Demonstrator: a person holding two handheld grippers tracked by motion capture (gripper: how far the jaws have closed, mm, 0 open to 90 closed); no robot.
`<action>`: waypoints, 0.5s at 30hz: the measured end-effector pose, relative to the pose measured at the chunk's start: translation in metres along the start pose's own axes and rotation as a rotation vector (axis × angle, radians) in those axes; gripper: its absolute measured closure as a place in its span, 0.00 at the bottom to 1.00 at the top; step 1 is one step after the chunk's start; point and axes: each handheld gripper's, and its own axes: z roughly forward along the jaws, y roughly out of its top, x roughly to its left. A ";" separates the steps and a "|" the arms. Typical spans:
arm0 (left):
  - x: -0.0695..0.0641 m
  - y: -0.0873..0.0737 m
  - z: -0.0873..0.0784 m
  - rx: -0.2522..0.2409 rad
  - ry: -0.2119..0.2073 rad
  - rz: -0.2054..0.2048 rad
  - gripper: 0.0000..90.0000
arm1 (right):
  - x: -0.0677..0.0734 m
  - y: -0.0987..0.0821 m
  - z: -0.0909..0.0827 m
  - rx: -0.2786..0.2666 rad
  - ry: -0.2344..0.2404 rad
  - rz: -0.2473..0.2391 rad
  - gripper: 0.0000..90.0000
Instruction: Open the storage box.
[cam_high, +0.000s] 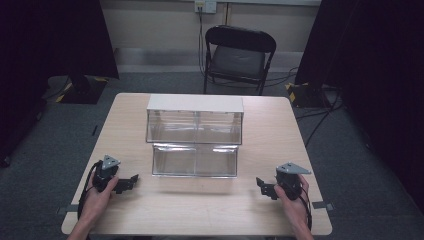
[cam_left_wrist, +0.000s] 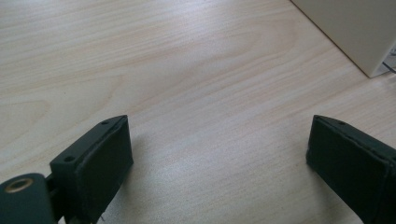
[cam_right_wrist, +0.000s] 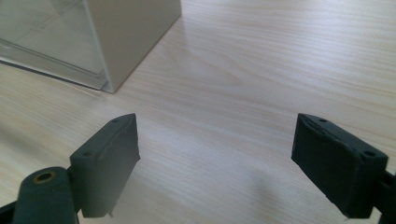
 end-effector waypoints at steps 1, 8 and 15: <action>0.000 0.000 0.000 0.000 0.000 0.000 0.07 | 0.002 0.001 -0.001 -0.005 0.007 -0.002 0.16; 0.000 0.000 0.000 0.002 0.000 0.002 0.07 | 0.015 0.005 -0.003 -0.019 0.050 -0.021 0.16; 0.000 0.000 0.000 0.000 0.000 0.000 0.07 | 0.026 0.009 -0.004 -0.028 0.089 -0.038 0.16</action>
